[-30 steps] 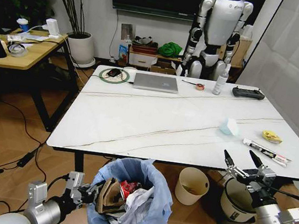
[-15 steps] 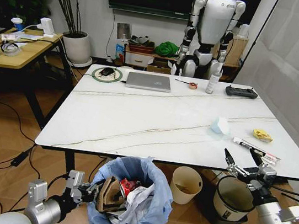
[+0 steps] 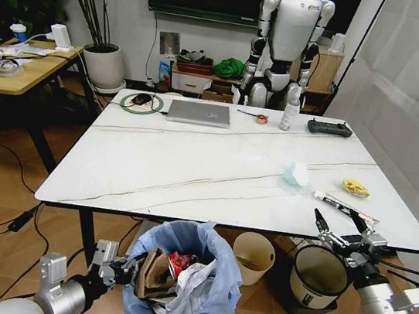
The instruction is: Pick up the trash bin and place the trash from the table into it.
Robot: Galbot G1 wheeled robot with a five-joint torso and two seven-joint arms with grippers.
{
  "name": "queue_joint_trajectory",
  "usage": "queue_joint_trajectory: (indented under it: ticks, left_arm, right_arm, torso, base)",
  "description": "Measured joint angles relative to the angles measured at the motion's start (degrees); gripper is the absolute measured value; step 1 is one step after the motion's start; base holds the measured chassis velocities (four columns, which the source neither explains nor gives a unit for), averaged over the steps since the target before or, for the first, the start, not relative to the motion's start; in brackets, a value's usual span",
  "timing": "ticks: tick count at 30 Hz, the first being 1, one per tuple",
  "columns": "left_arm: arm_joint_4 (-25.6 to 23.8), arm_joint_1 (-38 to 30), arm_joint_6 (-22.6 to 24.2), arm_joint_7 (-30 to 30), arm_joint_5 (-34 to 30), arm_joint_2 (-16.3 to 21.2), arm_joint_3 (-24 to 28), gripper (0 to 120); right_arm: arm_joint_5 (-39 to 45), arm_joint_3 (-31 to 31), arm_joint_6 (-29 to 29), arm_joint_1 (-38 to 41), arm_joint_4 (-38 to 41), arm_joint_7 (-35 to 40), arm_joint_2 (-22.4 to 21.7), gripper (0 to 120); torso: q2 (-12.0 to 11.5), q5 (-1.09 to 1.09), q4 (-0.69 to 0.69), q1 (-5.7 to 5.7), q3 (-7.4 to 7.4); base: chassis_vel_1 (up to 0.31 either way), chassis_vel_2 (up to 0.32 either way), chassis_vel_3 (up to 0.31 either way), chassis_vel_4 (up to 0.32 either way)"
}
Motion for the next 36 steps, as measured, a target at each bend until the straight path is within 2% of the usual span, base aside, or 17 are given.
queue_joint_trajectory:
  ticks: [36]
  left_arm:
    - [-0.21,0.16,0.07,0.32,0.53,-0.43,0.18,0]
  right_arm:
    - [-0.08,-0.48,0.55,0.97,-0.93,-0.39,-0.36,100]
  torso:
    - [0.00,0.02,0.00,0.00,0.00]
  base:
    - [-0.072,-0.078,0.075,0.075]
